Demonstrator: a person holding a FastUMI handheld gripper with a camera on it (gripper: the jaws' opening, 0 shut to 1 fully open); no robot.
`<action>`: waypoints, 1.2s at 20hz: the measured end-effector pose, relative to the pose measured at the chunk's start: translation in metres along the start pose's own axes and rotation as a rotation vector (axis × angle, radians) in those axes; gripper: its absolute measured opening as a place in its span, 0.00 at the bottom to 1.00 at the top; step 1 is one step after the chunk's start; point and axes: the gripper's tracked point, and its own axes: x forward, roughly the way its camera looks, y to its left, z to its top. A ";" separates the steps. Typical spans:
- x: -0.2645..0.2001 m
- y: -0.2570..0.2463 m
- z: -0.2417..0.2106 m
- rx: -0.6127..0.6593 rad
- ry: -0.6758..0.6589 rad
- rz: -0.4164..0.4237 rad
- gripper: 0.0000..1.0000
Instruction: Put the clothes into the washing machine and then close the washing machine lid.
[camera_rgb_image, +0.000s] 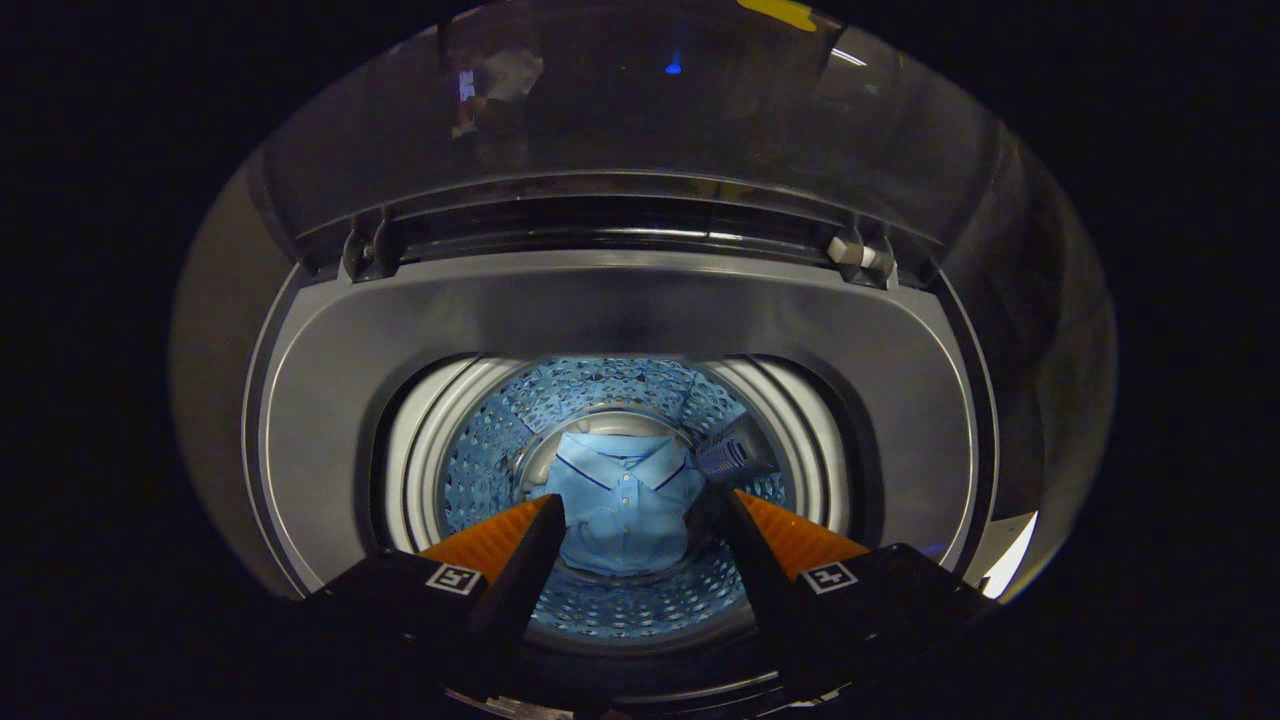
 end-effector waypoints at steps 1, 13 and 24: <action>-0.003 -0.001 0.001 0.001 -0.003 0.000 0.99; -0.096 -0.014 0.068 0.040 -0.197 -0.001 0.99; -0.207 -0.009 0.168 0.091 -0.415 0.023 0.99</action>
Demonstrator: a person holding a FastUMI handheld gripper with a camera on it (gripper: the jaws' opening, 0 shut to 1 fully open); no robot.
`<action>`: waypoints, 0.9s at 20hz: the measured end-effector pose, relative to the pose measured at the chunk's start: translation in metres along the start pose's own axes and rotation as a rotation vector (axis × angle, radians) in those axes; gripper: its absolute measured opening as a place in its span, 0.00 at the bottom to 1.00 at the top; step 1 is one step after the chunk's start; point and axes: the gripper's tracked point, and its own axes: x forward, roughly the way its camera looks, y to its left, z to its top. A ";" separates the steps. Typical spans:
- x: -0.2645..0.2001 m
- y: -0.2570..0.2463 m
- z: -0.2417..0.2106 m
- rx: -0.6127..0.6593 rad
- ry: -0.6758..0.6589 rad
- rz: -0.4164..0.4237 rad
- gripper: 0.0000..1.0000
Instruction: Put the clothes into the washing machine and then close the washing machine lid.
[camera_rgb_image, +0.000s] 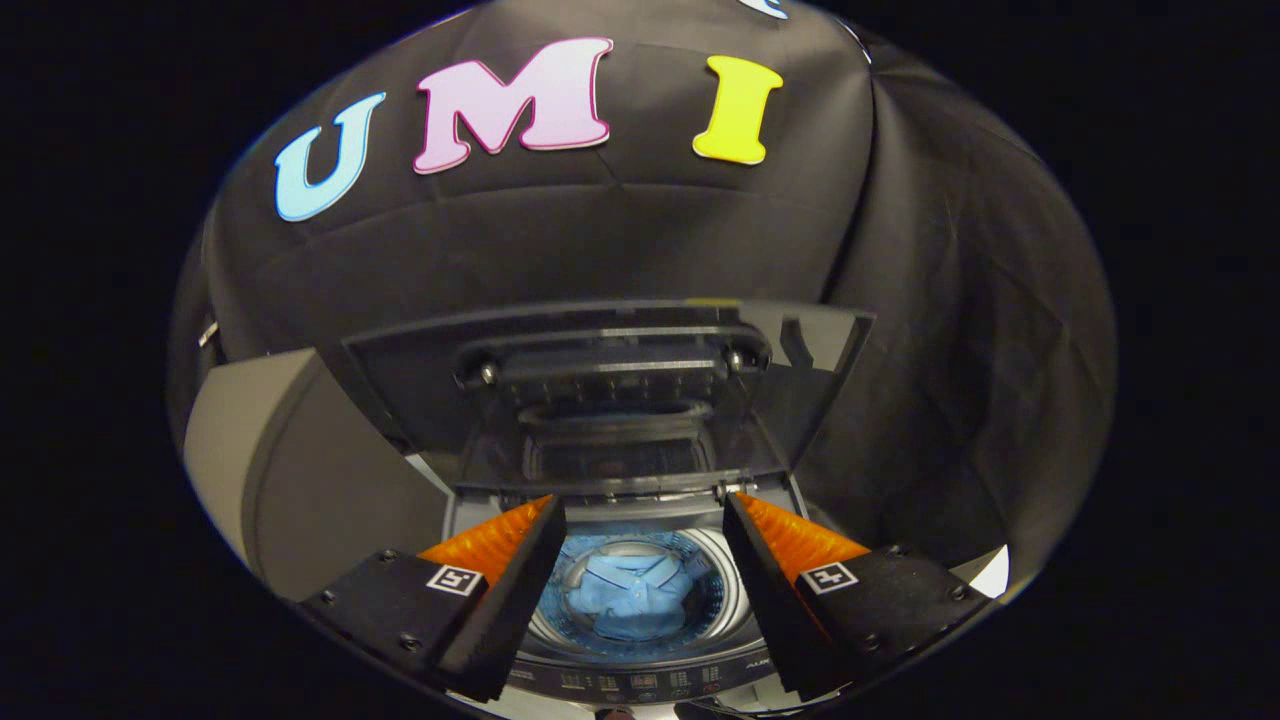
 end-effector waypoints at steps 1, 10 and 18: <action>-0.005 0.000 0.014 -0.003 -0.026 -0.003 0.99; -0.024 -0.003 0.127 -0.041 -0.187 -0.042 0.99; 0.030 0.004 0.147 -0.031 -0.141 -0.010 0.99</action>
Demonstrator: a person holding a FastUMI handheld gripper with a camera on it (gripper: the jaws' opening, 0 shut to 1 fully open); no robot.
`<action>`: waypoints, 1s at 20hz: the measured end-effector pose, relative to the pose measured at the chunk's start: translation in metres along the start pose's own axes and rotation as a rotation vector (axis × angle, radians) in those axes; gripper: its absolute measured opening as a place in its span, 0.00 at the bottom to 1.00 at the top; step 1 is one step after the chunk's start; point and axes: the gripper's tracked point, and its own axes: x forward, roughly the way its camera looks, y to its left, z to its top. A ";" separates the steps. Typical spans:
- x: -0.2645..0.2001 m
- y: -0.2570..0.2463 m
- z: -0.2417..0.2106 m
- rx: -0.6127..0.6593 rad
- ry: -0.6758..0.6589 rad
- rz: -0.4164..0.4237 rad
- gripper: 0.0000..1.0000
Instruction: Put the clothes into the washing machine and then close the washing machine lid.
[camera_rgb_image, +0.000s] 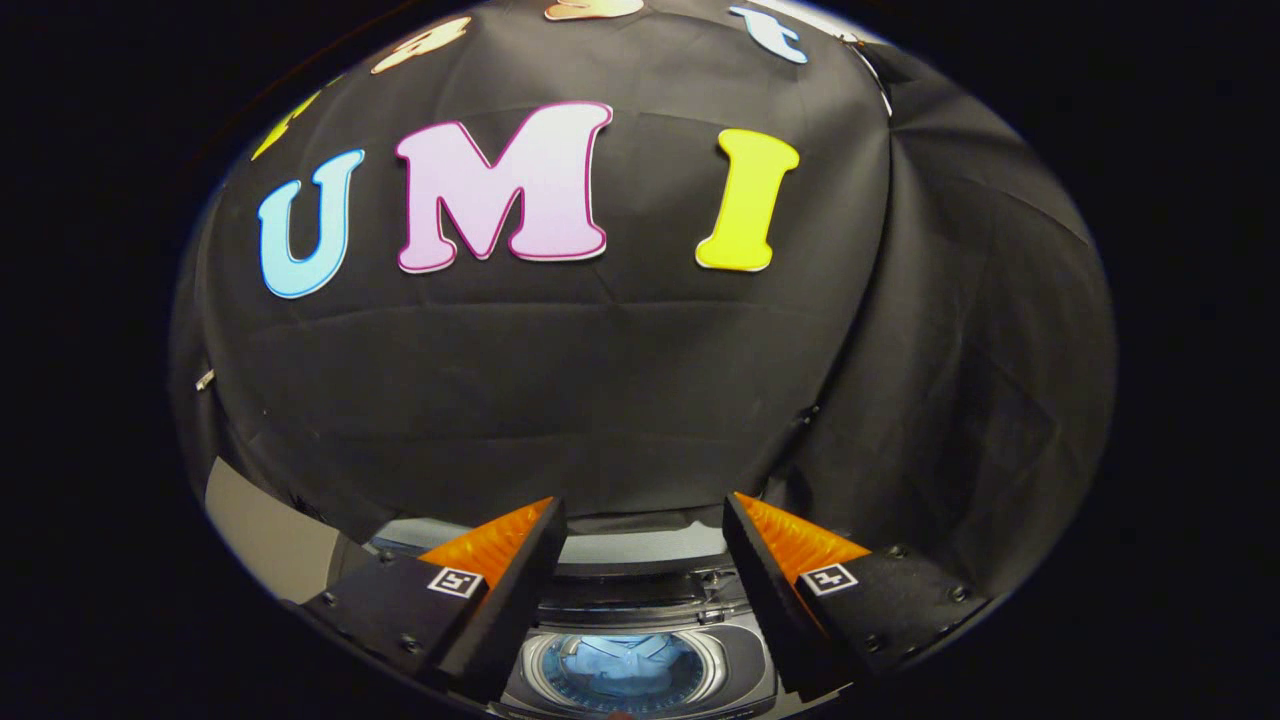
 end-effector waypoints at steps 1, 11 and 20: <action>0.008 0.003 -0.005 -0.001 0.016 0.009 0.99; 0.024 0.007 -0.048 -0.002 0.106 0.018 0.99; 0.004 0.005 -0.056 -0.006 0.084 0.007 1.00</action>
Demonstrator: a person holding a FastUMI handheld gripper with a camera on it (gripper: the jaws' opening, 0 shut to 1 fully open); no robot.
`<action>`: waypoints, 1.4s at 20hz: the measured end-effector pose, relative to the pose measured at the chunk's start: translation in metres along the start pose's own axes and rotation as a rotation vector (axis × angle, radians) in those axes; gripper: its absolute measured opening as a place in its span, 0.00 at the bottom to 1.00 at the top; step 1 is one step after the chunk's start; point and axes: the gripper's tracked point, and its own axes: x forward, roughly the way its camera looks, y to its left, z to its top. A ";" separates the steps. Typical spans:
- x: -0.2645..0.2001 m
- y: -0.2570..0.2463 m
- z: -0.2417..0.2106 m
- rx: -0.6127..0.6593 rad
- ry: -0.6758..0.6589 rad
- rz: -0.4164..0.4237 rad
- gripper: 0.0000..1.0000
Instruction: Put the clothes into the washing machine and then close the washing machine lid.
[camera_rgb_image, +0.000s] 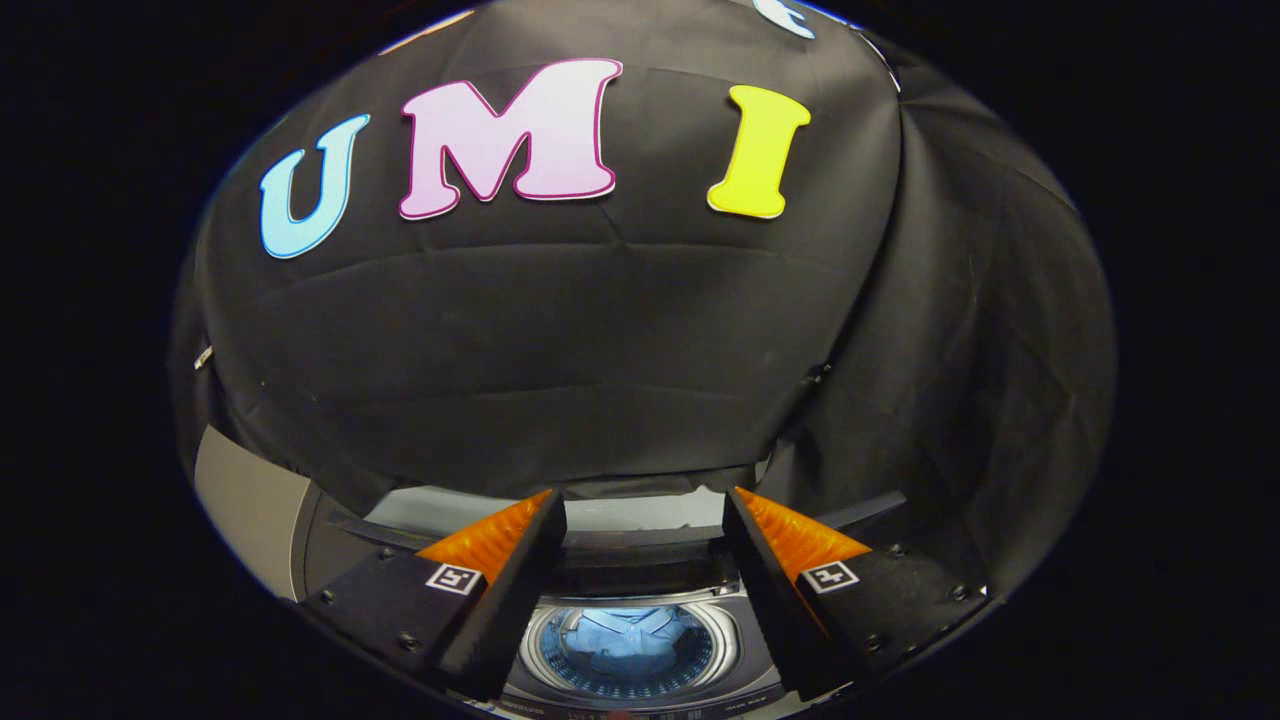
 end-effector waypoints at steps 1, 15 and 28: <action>-0.001 0.000 -0.001 -0.001 -0.005 -0.002 1.00; -0.049 -0.009 -0.037 0.018 -0.079 0.000 0.99; -0.061 -0.012 -0.060 0.031 -0.095 0.019 0.99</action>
